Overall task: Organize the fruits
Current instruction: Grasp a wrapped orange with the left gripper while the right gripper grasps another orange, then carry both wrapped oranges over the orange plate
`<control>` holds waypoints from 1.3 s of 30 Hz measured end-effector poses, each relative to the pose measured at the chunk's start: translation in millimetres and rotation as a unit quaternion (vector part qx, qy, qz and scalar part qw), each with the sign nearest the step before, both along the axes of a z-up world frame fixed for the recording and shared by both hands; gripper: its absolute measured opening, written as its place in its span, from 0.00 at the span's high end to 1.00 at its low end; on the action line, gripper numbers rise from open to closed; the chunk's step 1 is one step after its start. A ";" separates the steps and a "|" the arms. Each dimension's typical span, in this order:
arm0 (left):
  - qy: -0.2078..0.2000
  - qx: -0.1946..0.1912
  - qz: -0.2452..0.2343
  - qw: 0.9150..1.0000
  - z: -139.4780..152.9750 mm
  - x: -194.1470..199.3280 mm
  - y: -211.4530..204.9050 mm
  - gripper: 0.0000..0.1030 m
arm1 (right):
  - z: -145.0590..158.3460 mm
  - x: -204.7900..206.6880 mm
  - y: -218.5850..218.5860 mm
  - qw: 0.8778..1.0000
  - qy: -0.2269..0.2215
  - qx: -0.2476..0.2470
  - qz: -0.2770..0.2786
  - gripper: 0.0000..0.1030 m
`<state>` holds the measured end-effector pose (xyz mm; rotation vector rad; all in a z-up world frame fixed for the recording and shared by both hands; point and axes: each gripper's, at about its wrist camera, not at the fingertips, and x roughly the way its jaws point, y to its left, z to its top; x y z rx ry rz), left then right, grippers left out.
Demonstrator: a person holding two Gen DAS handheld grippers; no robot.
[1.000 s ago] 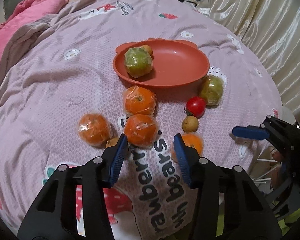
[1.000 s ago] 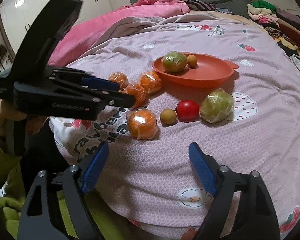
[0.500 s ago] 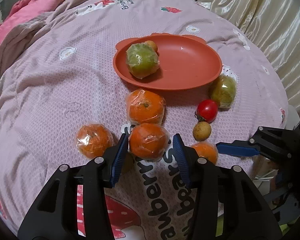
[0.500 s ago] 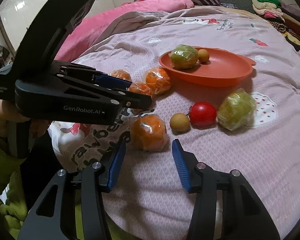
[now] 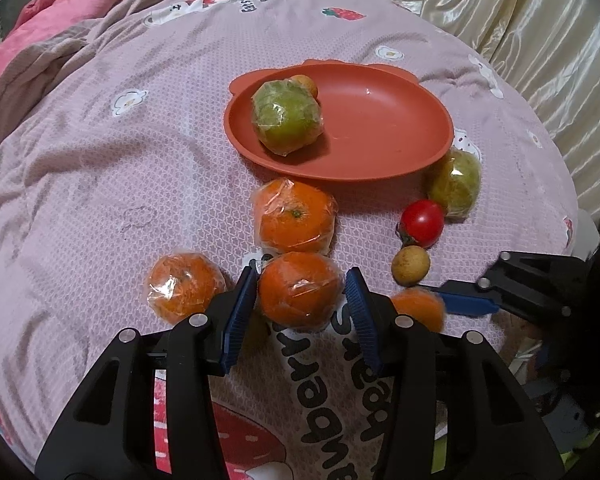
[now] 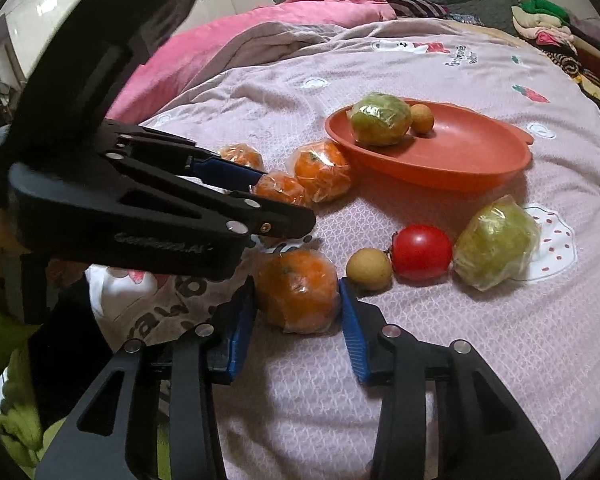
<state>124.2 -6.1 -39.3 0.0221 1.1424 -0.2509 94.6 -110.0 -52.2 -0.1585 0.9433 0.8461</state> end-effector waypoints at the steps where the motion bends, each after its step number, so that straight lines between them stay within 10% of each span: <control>1: 0.000 0.000 0.000 1.000 -0.2 0.2 -0.5 0.63 | 2.0 -1.5 -4.7 1.000 0.000 0.003 -0.002 0.62; 18: -0.021 0.054 0.002 0.998 -7.2 0.8 -14.3 0.70 | 18.7 -3.6 -49.7 0.999 -0.011 0.012 -0.052 0.63; 39: -0.052 -0.022 0.009 0.998 35.3 -19.9 -13.8 0.70 | 40.3 2.5 -72.8 0.996 -0.035 0.023 -0.084 0.63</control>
